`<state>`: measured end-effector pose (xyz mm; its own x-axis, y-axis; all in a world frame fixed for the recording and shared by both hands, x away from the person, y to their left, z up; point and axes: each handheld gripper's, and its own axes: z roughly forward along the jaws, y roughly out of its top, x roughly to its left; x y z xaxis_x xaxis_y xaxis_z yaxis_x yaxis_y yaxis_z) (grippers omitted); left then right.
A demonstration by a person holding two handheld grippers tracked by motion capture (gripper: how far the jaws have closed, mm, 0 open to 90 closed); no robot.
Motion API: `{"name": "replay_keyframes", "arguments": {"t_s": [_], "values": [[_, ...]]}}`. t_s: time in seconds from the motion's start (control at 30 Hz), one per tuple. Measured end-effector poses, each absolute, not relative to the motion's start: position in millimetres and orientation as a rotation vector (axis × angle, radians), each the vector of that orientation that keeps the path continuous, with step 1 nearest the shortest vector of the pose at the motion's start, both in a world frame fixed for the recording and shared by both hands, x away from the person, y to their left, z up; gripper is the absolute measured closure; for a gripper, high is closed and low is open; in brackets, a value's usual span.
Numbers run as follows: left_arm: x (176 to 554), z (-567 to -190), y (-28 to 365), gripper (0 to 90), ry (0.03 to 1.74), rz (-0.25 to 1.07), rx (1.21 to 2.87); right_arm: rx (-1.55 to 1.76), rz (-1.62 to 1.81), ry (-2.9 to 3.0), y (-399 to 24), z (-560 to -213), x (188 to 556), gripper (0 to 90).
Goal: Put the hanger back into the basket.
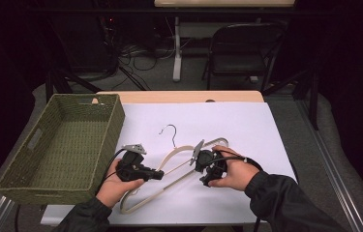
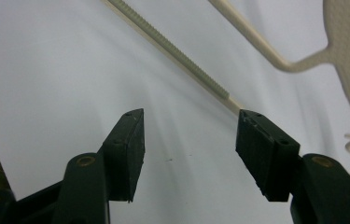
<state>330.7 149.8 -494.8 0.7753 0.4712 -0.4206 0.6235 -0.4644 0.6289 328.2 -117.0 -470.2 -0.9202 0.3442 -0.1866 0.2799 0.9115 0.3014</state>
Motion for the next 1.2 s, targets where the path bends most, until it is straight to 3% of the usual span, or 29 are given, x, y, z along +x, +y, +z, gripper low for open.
{"name": "replay_keyframes", "arguments": {"t_s": [0.6, 1.2], "values": [[329.6, -486.2, 160.2, 87.0, 0.924, -0.109, 2.116, 0.581, 0.427, 2.812, -129.2, -471.0, 327.3, 42.5], [330.5, -480.4, 169.6, 87.0, 0.98, -0.111, 2.084, 0.633, 0.471, 2.803, -137.9, -481.1, 327.2, 43.1]]}}
